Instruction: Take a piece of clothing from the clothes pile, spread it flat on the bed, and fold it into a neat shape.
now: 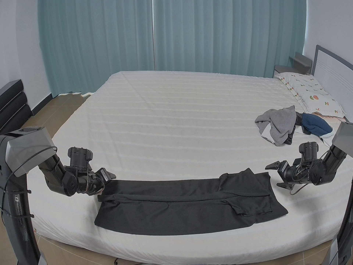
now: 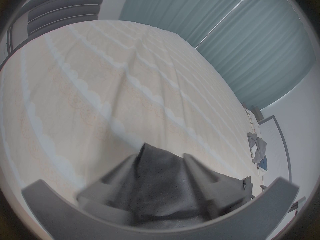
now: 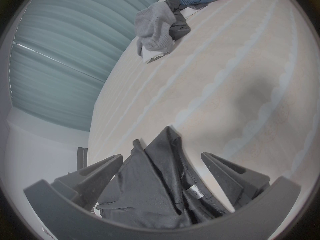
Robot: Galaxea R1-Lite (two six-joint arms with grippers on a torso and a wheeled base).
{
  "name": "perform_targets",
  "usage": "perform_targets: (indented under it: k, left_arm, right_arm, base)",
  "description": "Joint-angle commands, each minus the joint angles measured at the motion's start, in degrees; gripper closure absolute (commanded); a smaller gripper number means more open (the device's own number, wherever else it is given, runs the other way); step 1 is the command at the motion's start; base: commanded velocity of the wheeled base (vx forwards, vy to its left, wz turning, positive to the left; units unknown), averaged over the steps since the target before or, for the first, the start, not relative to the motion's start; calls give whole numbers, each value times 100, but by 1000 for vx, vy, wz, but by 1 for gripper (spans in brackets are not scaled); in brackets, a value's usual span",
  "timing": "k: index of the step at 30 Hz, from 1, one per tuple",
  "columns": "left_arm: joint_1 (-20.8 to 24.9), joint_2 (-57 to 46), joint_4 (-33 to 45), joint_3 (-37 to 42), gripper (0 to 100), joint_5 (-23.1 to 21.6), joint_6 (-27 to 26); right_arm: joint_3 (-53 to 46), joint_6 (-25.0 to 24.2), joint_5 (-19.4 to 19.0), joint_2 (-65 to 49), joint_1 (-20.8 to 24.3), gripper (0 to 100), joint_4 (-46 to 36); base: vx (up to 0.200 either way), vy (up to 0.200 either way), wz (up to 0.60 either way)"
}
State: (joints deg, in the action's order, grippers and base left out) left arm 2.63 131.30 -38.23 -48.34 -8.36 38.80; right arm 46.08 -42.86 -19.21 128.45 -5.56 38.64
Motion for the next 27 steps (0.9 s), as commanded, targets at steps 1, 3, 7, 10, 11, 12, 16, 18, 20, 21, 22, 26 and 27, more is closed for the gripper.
perform_targets:
  k: [1, 3, 7, 10, 11, 12, 16, 18, 20, 21, 22, 26, 27]
  left_arm:
    - [-61, 44, -9, -9, 100, 10, 5]
    - [-123, 44, 0, -53, 100, 80, 13]
    - [-184, 36, 0, -88, 100, 151, 13]
    - [-202, 36, -9, -88, 100, 151, 13]
    - [-211, 36, -9, -88, 100, 151, 13]
    - [-211, 36, -9, -88, 100, 151, 13]
    - [-219, 44, -9, -88, 100, 151, 13]
    - [-211, 44, -9, -88, 100, 151, 13]
    - [-219, 44, -9, -88, 100, 151, 13]
    - [-211, 44, -9, -88, 100, 151, 13]
    - [-211, 44, -9, -88, 100, 151, 13]
    - [-211, 44, -9, -88, 100, 151, 13]
    - [-219, 44, -9, -88, 100, 151, 13]
  right_arm:
    - [33, 6, 32, 119, -7, 0, 3]
    - [112, -3, 111, 198, -7, 0, 12]
    - [287, -29, 119, 347, 55, 0, 126]
    - [454, -20, 128, 558, 72, 0, 214]
    - [516, -20, 128, 602, 72, 0, 214]
    - [525, -20, 128, 611, 72, 0, 214]
    - [657, -20, 119, 672, 125, 0, 214]
    - [727, -29, 119, 725, 152, 0, 214]
    - [753, -29, 137, 760, 169, 0, 214]
    - [771, -29, 163, 769, 196, 100, 214]
    - [771, -29, 225, 769, 196, 100, 214]
    - [780, -20, 251, 778, 196, 100, 222]
    - [797, -20, 251, 778, 187, 100, 222]
  base:
    - [0, 0, 0]
    - [0, 0, 0]
    - [0, 0, 0]
    - [0, 0, 0]
    - [0, 0, 0]
    - [0, 0, 0]
    - [0, 0, 0]
    - [0, 0, 0]
    - [0, 0, 0]
    - [0, 0, 0]
    - [0, 0, 0]
    - [0, 0, 0]
    - [0, 0, 0]
